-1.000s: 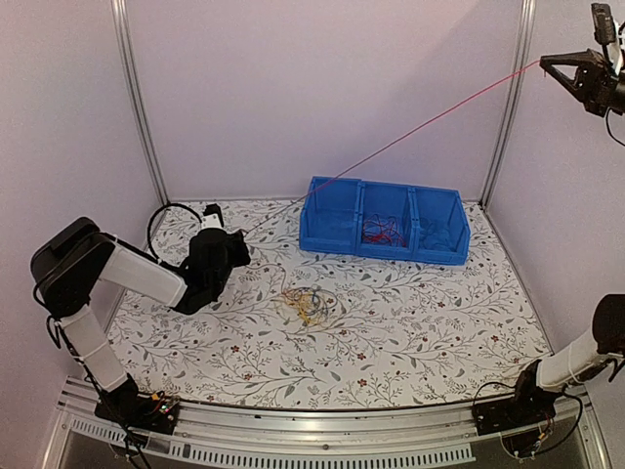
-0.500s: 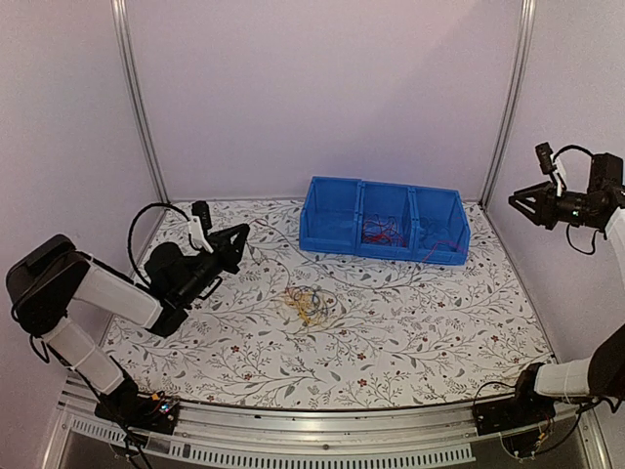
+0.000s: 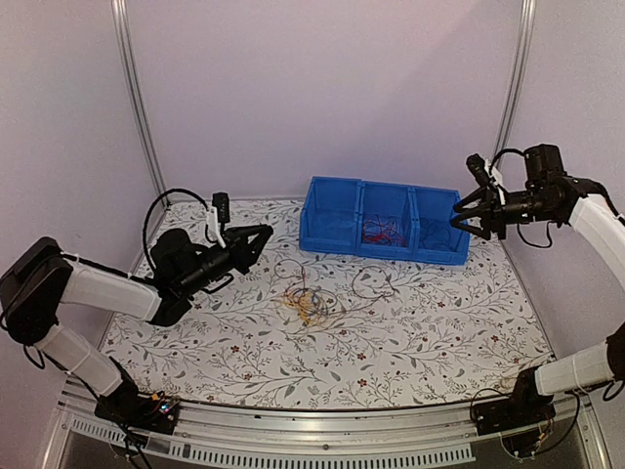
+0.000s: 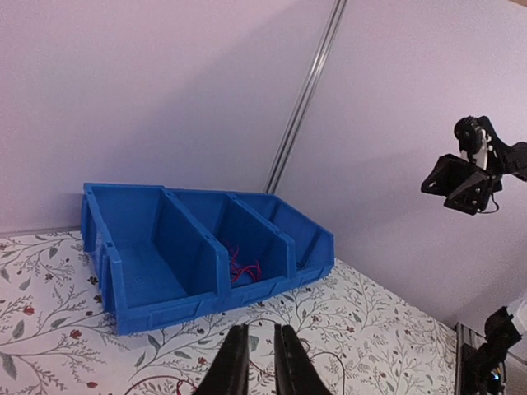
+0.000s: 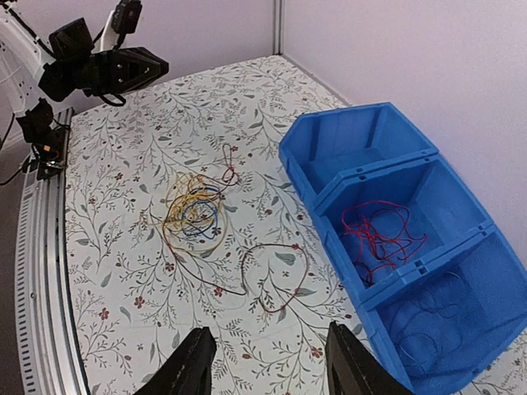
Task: Untangle the cables
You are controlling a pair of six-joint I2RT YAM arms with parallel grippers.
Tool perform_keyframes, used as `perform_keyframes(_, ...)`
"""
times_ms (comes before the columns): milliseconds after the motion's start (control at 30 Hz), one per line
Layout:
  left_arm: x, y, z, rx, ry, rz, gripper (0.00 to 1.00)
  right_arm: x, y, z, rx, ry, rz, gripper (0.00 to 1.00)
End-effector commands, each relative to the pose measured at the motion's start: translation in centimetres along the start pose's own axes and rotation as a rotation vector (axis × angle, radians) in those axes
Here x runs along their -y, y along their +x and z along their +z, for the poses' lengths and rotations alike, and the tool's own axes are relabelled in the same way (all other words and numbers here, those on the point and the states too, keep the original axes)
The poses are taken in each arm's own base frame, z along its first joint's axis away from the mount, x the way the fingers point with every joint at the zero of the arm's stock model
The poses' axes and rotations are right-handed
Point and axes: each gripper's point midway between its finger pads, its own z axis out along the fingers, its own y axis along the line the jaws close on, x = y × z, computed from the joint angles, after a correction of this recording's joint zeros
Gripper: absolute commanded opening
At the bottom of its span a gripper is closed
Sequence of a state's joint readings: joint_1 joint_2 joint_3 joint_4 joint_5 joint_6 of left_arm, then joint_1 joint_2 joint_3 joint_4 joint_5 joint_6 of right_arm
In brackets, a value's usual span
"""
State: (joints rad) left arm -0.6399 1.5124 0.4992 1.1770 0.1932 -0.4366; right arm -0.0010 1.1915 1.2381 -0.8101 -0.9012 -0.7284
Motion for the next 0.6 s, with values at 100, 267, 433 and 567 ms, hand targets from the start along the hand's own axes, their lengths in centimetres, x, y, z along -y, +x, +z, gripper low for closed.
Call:
perform_keyframes(100,-3.6,3.8,-1.6,-0.277,-0.373,-0.058,0.31,-1.7,1.6,10.5,-0.083,-0.195,-0.01,0.42)
perform_keyframes(267,-4.6,6.0,-2.4,-0.352,-0.426,-0.087,0.29,-2.2,1.0,16.6,-0.092,-0.287,0.04,0.3)
perform_keyframes(433,-5.1,10.2,-2.7,-0.386,-0.457,-0.174,0.28,-4.7,1.1,23.2,-0.144,-0.325,0.083,0.32)
perform_keyframes(567,-4.7,12.4,-2.7,-0.374,-0.505,-0.215,0.32,-5.8,2.1,27.9,-0.208,-0.342,0.183,0.35)
